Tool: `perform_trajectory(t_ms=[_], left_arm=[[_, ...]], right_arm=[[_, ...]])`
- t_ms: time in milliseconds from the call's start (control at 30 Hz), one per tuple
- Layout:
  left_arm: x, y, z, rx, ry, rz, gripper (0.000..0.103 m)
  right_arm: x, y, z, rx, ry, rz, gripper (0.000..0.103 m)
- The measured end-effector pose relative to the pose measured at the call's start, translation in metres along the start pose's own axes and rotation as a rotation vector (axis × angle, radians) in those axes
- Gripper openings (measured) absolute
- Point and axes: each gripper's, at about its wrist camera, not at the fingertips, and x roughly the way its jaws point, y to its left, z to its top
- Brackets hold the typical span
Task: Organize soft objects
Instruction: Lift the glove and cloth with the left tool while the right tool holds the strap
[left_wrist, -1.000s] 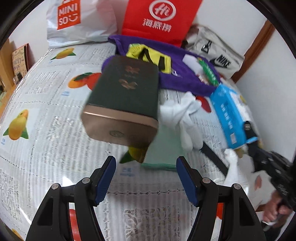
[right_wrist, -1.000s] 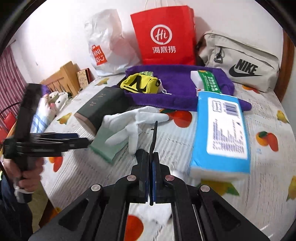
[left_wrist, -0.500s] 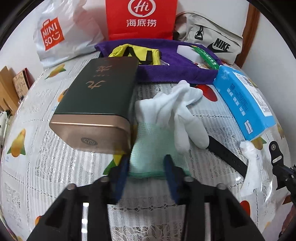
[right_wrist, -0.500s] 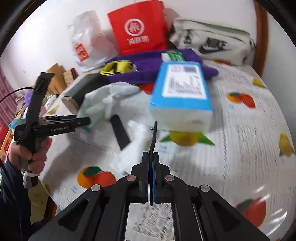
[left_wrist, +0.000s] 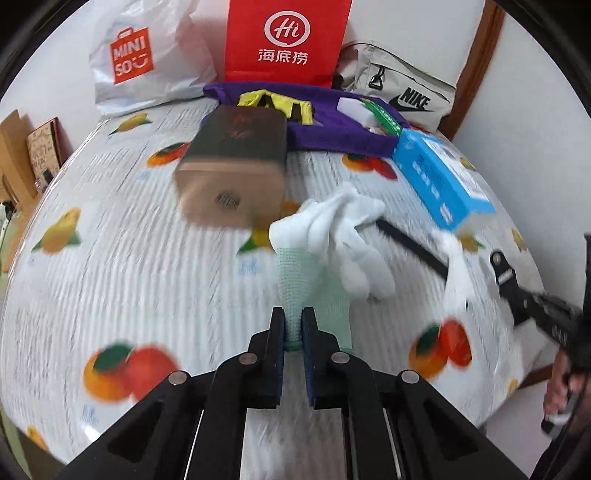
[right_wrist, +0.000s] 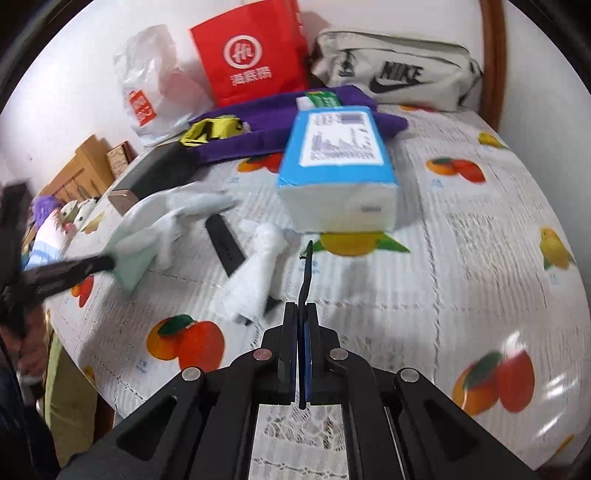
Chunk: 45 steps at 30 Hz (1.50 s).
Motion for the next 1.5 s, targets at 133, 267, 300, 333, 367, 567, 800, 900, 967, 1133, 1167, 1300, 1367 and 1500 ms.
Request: perform_trajectory(t_ms=[133,267,300,333,367,567,800,900,967,1133,1167,1300,1367,1500], left_arm=[[-0.013,0.022,-0.02,-0.045,-0.004,0.027,0.009],[-0.022,0.04,-0.028,-0.087,-0.014,0.037,0.011],[-0.023,0.042,-0.028,-0.096,-0.019,0.039,0.013],[-0.024,0.045,-0.028,-0.11,-0.021,0.043,0.017],[-0.024,0.045,-0.028,-0.116,-0.021,0.043,0.028],[-0.027,0.04,-0.013,-0.141,-0.073,0.012,0.061],[0.003,0.02,0.01,-0.106,-0.089,0.024,0.061],[0.024,0.012,0.013,-0.088,-0.026,0.063,0.06],[0.032,0.003,0.011,-0.043,-0.019,0.108,0.06],[0.034,-0.003,0.012,-0.014,-0.033,0.13,0.06],[0.034,-0.002,0.012,-0.017,-0.039,0.13,0.059],[0.035,0.001,0.016,-0.02,-0.064,0.126,0.034],[0.035,0.003,0.019,-0.024,-0.061,0.088,0.021],[0.029,0.007,0.018,-0.033,-0.052,0.057,0.015]], right_arm=[[-0.002,-0.008,-0.007,0.05,0.004,-0.012,0.003],[-0.006,-0.01,-0.013,0.051,0.003,-0.024,0.003],[-0.006,-0.01,-0.014,0.051,0.003,-0.023,0.003],[-0.006,-0.009,-0.014,0.049,0.005,-0.022,0.003],[-0.007,-0.008,-0.015,0.046,0.006,-0.024,0.003],[-0.006,-0.003,-0.016,0.034,0.003,-0.01,0.003],[0.0,-0.009,-0.016,0.06,-0.003,-0.011,0.004],[0.001,-0.01,-0.017,0.061,-0.006,-0.003,0.004],[0.005,-0.01,-0.017,0.054,0.001,-0.005,0.005],[0.014,-0.01,-0.019,0.059,0.019,0.001,0.005],[0.015,-0.01,-0.019,0.06,0.017,0.002,0.005],[0.016,-0.011,-0.018,0.057,0.014,-0.003,0.004],[0.015,-0.01,-0.018,0.047,0.01,-0.006,0.003],[0.008,-0.009,-0.015,0.04,-0.003,-0.001,0.003]])
